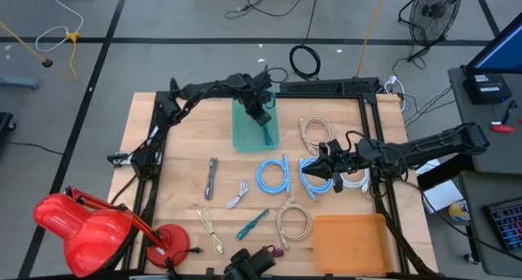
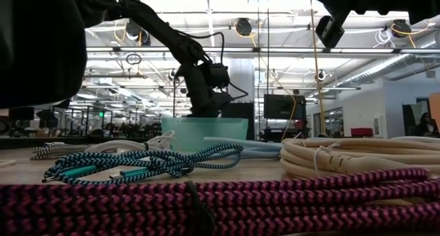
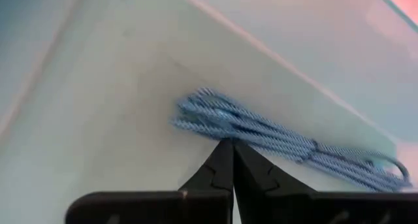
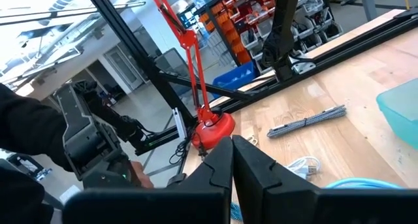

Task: Pick & Place USB Port
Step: Put the top blue charger cable into the blue bin, then put the right light blue charger cable into the orange bin

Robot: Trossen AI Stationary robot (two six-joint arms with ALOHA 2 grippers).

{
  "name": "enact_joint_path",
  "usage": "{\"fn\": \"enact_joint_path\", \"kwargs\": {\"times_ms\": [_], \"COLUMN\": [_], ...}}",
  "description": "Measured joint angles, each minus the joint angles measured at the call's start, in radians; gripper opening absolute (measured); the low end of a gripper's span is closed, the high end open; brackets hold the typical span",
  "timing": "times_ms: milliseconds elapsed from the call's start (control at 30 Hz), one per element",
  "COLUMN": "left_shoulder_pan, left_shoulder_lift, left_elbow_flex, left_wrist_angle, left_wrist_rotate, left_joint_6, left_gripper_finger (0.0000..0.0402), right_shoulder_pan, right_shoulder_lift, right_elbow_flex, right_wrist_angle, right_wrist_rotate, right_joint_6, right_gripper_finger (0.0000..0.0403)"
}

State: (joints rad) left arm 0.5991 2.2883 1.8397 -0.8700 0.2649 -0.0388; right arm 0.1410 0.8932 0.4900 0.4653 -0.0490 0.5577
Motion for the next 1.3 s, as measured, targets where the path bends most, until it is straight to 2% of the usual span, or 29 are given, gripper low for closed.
{"fn": "enact_joint_path", "kwargs": {"times_ms": [267,633,800,1033,1300], "left_shoulder_pan": [0.000,0.014,0.022,0.030,0.036], "left_shoulder_lift": [0.003,0.003,0.003,0.003,-0.019], "left_elbow_flex": [-0.002,-0.002,-0.002,-0.002,-0.003], "left_wrist_angle": [-0.001,0.034,0.036,0.110,0.085], "left_wrist_rotate": [0.011,0.114,0.128,0.212,0.231], "left_joint_6": [0.007,0.031,0.026,-0.030,-0.060], "left_gripper_finger": [0.0000,0.0000,0.0000,0.0000,0.0000], "right_shoulder_pan": [-0.003,-0.003,-0.003,-0.003,-0.003], "right_shoulder_lift": [0.000,0.000,0.000,0.000,0.000], "right_elbow_flex": [0.000,0.000,0.000,0.000,0.000], "right_wrist_angle": [0.001,0.001,0.001,0.001,0.001], "right_wrist_rotate": [-0.002,-0.003,-0.003,-0.001,-0.001], "right_joint_6": [-0.001,-0.001,-0.001,0.006,0.032], "right_gripper_finger": [0.0000,0.0000,0.0000,0.0000,0.0000]}}
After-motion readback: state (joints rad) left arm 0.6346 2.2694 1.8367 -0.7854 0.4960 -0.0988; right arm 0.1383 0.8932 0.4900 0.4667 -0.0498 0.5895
